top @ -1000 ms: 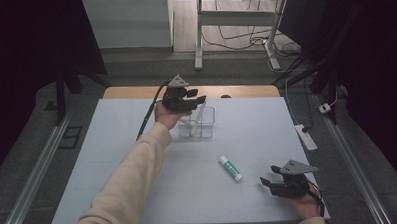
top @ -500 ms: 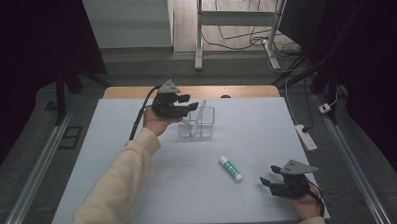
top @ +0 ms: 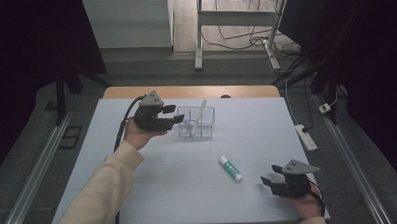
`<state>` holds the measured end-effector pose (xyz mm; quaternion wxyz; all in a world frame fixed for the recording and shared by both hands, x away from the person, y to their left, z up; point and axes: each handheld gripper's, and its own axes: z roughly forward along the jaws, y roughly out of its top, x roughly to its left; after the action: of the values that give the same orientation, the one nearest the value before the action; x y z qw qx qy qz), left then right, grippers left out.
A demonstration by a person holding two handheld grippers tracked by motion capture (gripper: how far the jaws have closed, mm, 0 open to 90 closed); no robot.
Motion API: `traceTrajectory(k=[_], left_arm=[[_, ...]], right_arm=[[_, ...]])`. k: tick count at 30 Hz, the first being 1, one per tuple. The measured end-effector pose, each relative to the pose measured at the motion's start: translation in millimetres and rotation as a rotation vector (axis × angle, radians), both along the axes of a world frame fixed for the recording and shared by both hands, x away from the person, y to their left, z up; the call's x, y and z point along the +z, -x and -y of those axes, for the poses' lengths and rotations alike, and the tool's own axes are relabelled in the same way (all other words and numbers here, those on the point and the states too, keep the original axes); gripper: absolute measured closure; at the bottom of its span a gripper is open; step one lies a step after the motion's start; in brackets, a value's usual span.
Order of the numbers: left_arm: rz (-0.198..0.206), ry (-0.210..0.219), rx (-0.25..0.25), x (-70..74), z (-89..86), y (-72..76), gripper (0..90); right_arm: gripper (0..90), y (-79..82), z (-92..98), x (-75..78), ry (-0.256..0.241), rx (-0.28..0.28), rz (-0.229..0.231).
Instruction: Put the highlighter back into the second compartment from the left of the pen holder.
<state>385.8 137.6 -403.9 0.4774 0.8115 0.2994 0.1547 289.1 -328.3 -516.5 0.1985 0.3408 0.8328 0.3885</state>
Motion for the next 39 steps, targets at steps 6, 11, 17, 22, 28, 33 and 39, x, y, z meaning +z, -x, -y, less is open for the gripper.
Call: traceTrajectory(k=[6, 11, 17, 22, 28, 33, 39], left_arm=[[-0.020, 0.005, -0.003, -5.7, -15.6, 15.9, 46.1], [-0.036, 0.007, 0.010, -15.9, -26.8, 30.8, 45.8], [-0.049, 0.012, 0.032, -29.8, -42.9, 50.3, 45.9], [-0.072, 0.005, 0.049, -41.1, -56.2, 62.9, 45.7], [-0.055, 0.002, 0.073, -47.6, -66.5, 80.5, 45.7], [-0.065, -0.002, 0.083, -58.6, -75.6, 99.8, 45.4], [-0.076, -0.006, 0.104, -69.1, -84.8, 118.2, 45.3]], right_arm=[[36.2, -1.0, 0.3, 1.0, -0.004, -0.002, 0.005], [36.1, -3.8, 0.7, 2.0, -0.008, -0.013, 0.014], [36.1, -6.1, 0.2, 2.1, -0.009, -0.006, 0.011], [36.1, -8.0, 0.0, 2.3, -0.012, -0.003, 0.013], [36.1, -9.4, 0.4, 2.7, -0.013, -0.007, 0.018], [36.2, -10.3, 0.5, 3.6, -0.021, -0.006, 0.016], [36.2, -12.1, -1.6, 3.0, -0.020, -0.001, 0.020]])
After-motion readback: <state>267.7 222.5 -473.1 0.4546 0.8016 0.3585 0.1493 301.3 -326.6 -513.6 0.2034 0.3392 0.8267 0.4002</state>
